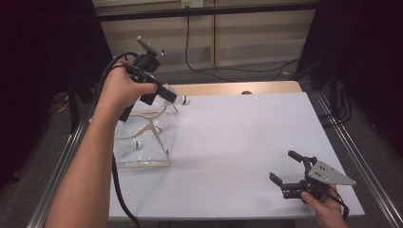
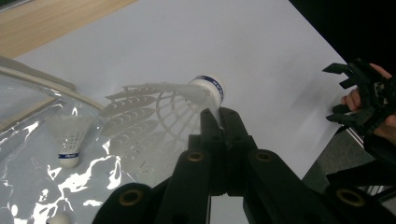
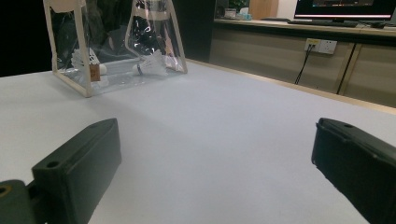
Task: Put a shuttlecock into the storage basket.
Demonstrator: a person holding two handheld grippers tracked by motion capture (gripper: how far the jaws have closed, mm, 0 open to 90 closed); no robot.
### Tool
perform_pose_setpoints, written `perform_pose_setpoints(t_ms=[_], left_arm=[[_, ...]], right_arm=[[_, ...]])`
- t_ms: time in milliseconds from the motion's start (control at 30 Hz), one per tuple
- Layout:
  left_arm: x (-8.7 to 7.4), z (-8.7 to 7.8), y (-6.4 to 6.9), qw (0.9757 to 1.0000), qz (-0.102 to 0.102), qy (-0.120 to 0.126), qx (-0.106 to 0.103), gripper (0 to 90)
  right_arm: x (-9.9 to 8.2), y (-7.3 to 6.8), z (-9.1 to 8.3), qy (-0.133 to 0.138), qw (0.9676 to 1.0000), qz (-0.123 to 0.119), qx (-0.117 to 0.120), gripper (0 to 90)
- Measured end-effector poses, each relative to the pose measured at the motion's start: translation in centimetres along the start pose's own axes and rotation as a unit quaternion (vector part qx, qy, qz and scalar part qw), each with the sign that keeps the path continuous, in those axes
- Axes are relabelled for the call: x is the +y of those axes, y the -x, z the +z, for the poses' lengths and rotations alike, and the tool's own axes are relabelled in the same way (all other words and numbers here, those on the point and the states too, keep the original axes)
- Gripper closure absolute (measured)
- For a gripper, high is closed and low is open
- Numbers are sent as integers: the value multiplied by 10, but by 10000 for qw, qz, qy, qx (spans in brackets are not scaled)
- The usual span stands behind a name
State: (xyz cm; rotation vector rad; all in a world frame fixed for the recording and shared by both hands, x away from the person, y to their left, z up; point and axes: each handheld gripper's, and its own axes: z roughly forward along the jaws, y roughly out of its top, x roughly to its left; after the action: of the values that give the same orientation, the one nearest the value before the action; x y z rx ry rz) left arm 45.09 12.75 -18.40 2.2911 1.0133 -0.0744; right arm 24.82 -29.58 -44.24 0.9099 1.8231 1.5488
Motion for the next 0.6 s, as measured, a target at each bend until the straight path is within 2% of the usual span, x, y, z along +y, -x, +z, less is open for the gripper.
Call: perform_pose_setpoints(t_ms=[33, 200, 600], left_arm=[[0, -1, -2, 10000, 54, -38, -6, 900], [-1, -5, -7, 10000, -30, -18, 56, 900], [-5, -13, -14, 9999, -85, 20, 125, 900]], right_arm=[[0, 0, 0, -8, 10000, -5, 10, 10], [0, 0, 0, -1, 10000, 5, 5, 10], [0, 0, 0, 4, 10000, 3, 6, 10]])
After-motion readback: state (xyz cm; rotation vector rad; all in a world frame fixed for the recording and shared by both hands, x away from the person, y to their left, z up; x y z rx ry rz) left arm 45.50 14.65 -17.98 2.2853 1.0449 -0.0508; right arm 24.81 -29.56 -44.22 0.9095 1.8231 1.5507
